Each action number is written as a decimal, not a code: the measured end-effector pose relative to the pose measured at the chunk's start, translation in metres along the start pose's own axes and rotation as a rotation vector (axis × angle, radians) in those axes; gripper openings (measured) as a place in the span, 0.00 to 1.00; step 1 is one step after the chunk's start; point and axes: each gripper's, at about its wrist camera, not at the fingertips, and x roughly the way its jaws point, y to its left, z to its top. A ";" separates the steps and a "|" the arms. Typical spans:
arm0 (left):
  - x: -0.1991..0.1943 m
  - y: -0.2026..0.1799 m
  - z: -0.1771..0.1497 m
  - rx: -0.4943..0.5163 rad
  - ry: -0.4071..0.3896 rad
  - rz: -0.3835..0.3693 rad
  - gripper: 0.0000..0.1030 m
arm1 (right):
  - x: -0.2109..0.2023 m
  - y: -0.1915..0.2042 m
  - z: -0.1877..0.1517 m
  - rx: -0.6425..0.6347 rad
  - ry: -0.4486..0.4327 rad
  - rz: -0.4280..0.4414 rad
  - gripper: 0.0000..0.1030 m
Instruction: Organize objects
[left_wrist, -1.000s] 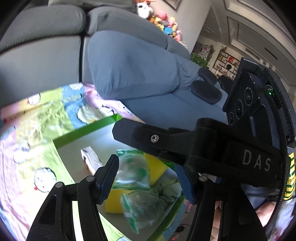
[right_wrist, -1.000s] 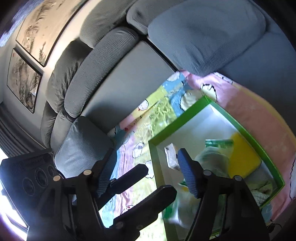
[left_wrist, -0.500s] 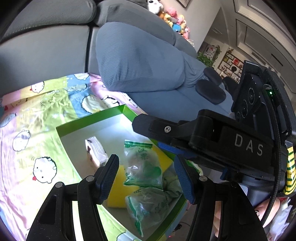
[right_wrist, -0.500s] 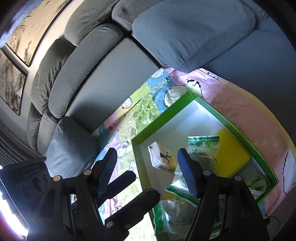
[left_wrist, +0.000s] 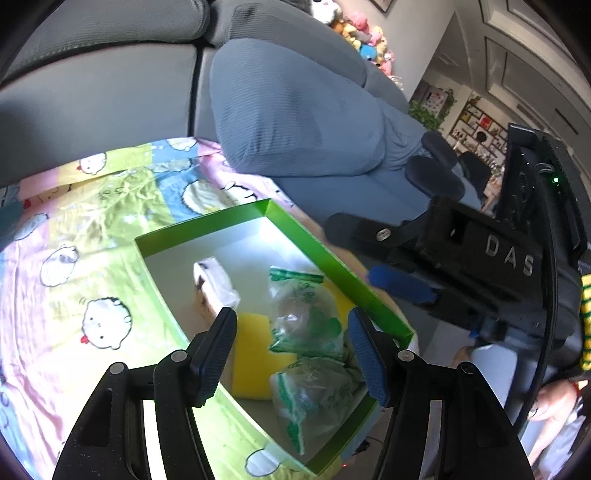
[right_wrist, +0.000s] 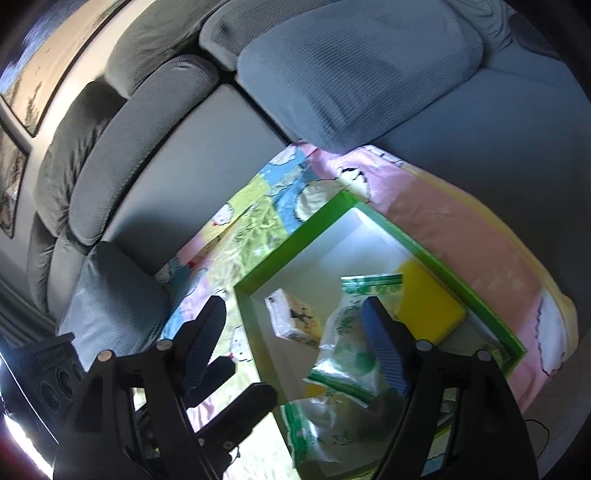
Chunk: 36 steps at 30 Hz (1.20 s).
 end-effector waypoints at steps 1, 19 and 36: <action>-0.001 0.002 -0.001 0.000 -0.001 0.002 0.63 | -0.001 -0.001 0.000 0.008 -0.006 -0.012 0.76; -0.052 0.013 -0.010 0.002 -0.147 0.052 0.79 | -0.028 0.024 -0.011 0.014 -0.090 -0.043 0.88; -0.080 0.082 -0.038 -0.005 -0.206 -0.045 0.80 | -0.041 0.089 -0.034 -0.028 -0.241 -0.334 0.91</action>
